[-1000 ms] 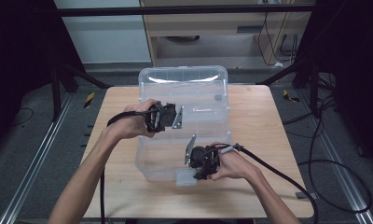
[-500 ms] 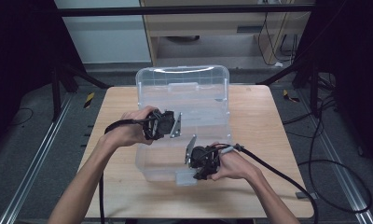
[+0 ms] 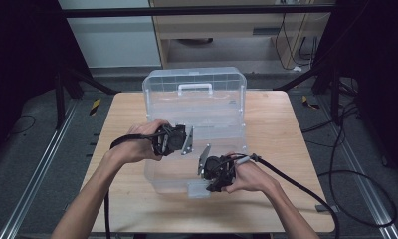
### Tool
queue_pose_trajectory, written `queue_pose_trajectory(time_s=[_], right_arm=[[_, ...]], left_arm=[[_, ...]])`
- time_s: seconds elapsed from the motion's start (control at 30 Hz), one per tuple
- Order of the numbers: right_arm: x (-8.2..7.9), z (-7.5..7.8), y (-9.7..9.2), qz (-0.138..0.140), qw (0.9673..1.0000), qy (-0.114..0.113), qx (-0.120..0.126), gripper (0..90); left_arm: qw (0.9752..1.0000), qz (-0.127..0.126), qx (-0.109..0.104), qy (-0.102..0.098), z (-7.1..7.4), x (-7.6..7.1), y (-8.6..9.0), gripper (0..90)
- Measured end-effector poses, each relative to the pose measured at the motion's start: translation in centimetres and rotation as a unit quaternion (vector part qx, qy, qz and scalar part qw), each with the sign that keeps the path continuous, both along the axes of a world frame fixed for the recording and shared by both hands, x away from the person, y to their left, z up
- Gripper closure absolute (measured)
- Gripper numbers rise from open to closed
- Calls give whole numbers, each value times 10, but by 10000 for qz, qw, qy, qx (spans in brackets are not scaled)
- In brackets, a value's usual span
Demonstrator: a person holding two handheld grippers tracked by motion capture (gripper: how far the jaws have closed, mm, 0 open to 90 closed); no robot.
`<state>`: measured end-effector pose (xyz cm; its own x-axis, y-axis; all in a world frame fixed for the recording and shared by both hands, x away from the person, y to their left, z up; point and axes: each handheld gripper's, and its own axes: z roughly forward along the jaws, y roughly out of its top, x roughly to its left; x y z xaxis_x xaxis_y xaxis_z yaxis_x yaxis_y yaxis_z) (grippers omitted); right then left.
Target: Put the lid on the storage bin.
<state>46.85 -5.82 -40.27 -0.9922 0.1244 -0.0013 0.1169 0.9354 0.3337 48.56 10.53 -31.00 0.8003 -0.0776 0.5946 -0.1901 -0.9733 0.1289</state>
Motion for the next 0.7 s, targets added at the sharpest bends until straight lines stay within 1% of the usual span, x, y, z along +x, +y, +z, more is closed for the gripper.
queue_pose_trajectory(time_s=[0.13,0.17,0.3,0.33,0.43,0.6,0.63,0.67,0.7], right_arm=[[-1,0,-1,25,10000,-35,25,661],[-1,0,-1,36,10000,-38,37,661],[-1,0,-1,11,10000,-32,26,661],[-1,0,-1,12,10000,-36,27,660],[-2,0,-1,-6,10000,-36,56,659],[-1,0,-2,40,9999,-99,60,657],[-2,0,-2,43,9999,-78,58,656],[-2,0,-2,32,9999,-80,60,656],[-2,0,-2,30,9999,-82,61,655]], left_arm=[[10000,0,-20,-18,-2,-3,0,826],[10000,22,28,-9,-1,-4,0,826],[10000,61,27,37,-2,-6,0,825],[10000,26,44,20,-2,-6,0,826],[10000,31,50,41,-2,-8,0,825],[10000,20,11,44,-4,-10,0,825],[10000,47,-11,61,-4,-11,0,825],[10000,51,51,64,-4,-11,-1,825],[10000,37,53,62,-4,-11,-1,825]])
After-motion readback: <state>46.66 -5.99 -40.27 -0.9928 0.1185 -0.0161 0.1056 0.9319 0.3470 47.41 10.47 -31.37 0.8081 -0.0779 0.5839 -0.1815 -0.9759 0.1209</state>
